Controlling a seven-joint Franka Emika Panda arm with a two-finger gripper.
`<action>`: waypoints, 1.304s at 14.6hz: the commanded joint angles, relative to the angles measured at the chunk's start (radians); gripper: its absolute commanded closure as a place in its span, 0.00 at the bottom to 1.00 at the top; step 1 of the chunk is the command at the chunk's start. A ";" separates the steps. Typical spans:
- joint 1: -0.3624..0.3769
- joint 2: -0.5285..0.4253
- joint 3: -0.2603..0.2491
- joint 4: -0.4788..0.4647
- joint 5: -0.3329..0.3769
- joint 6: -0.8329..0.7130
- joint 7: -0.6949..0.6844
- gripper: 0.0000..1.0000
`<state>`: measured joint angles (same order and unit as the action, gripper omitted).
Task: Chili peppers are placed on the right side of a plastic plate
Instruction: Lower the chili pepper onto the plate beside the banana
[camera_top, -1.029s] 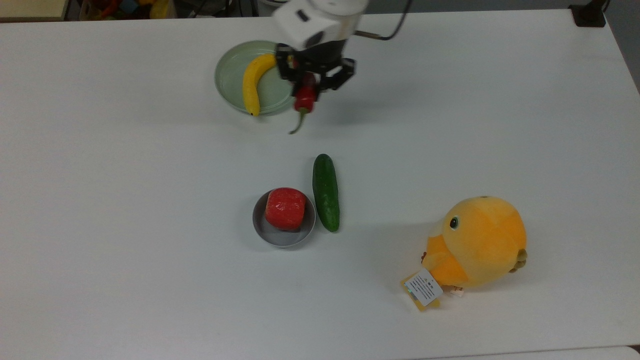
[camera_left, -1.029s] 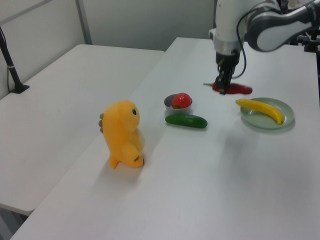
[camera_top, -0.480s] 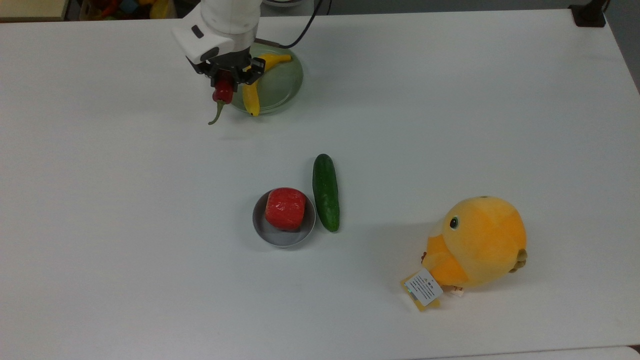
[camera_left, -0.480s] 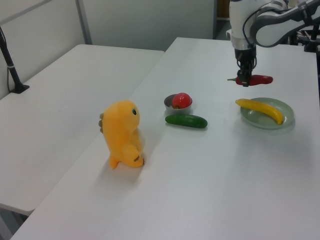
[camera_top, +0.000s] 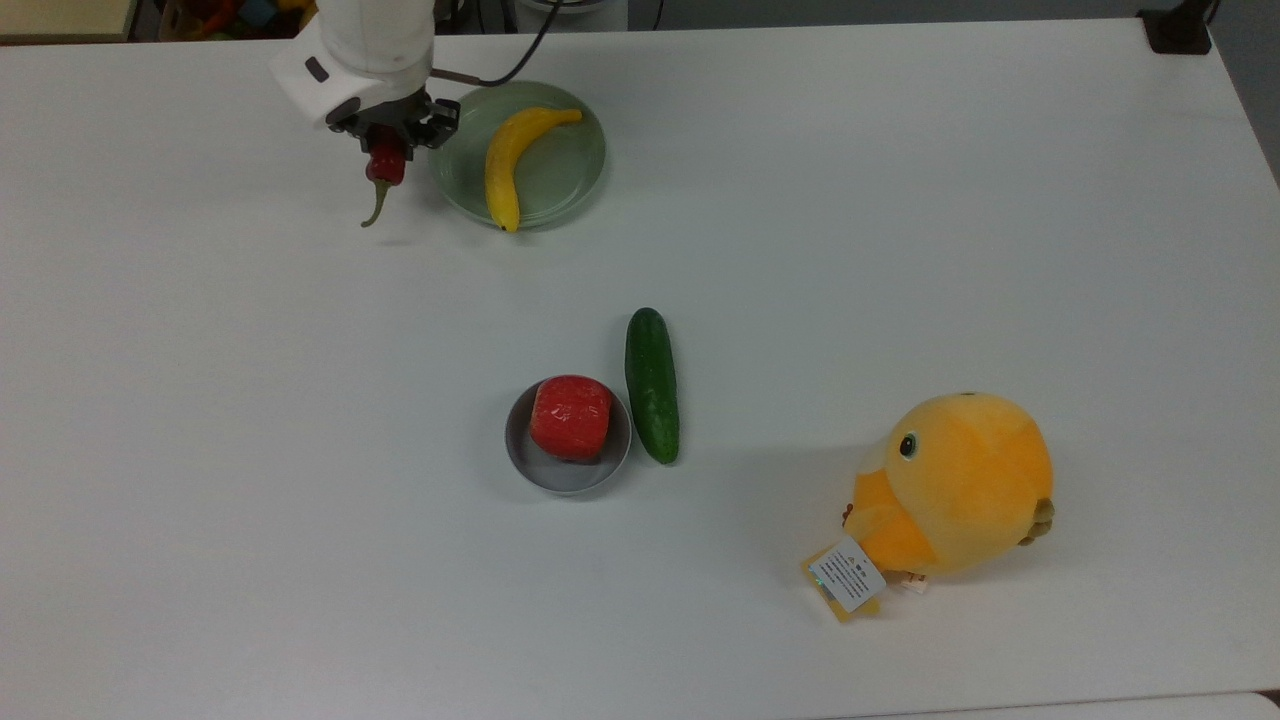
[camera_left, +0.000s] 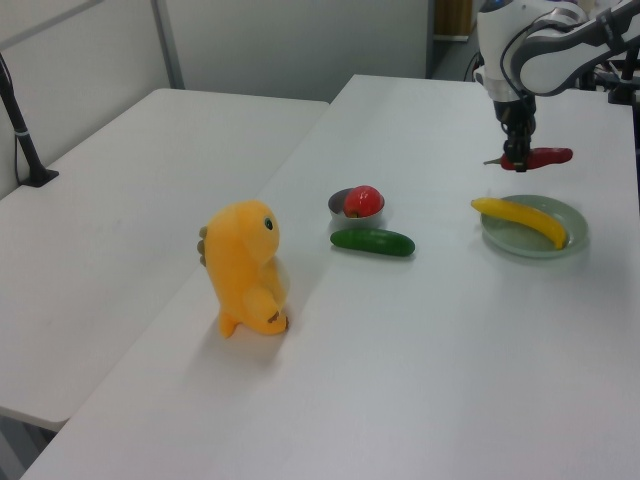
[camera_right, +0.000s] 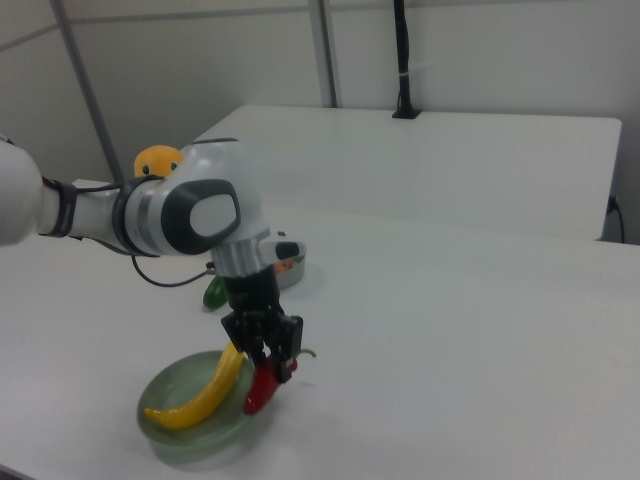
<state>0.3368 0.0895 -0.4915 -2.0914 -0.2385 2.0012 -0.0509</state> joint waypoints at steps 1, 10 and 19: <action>-0.022 -0.022 -0.013 -0.055 -0.021 0.021 -0.145 0.90; -0.035 0.068 0.005 -0.030 0.005 0.086 -0.153 0.90; -0.021 0.117 0.011 -0.004 0.045 0.116 -0.142 0.00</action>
<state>0.3050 0.1754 -0.4835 -2.1256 -0.2119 2.1265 -0.1942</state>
